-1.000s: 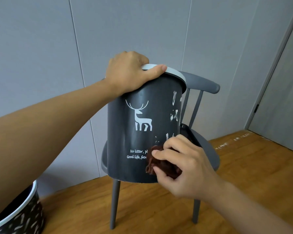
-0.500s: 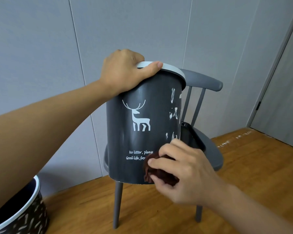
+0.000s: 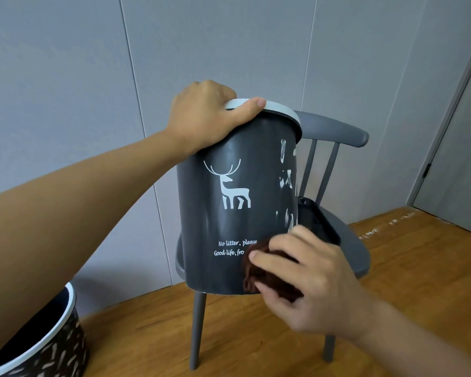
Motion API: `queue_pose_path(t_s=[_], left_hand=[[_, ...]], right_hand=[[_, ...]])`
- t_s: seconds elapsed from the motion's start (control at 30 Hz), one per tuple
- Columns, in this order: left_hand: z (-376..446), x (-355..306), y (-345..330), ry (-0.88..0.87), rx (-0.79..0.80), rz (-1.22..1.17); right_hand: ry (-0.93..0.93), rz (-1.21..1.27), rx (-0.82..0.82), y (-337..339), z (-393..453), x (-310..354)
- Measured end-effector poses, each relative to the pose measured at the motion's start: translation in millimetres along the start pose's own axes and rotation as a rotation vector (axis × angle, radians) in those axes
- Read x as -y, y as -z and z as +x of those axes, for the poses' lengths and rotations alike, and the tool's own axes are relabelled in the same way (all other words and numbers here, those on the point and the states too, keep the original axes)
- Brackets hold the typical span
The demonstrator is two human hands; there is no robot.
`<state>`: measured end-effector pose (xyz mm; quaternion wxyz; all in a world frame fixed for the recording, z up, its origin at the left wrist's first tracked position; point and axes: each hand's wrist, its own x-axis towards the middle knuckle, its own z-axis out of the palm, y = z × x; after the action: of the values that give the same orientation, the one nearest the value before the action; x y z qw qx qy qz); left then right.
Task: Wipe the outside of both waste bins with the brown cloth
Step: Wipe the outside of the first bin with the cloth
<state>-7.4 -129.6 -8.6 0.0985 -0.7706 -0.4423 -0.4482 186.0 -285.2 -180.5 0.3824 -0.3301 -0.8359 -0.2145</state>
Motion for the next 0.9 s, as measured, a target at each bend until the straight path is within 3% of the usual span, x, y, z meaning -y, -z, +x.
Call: queue_pose_path(t_s=[0.1,0.27,0.37,0.57,0.83,0.9], left_hand=[[-2,-4,-1,-0.012,-0.013,0.018],[-6,-9,0,-0.084,-0.046,0.059],[-8,-12,0,-0.106,-0.043,0.071],[-1,-7,-2,-0.088,-0.011,0.069],[6,1,-4,-0.020,0.029,-0.006],[6,3,-4,-0.024,0.029,-0.004]], right_hand=[[0.057,-0.077,0.029,4,4,-4],[-0.176,-0.082,-0.247,6,67,-23],[-0.296,-0.093,-0.309,12,107,-35],[-0.210,-0.065,-0.212,7,77,-22],[0.024,0.075,0.120,-2,-21,11],[0.000,0.083,0.096,-2,-21,12]])
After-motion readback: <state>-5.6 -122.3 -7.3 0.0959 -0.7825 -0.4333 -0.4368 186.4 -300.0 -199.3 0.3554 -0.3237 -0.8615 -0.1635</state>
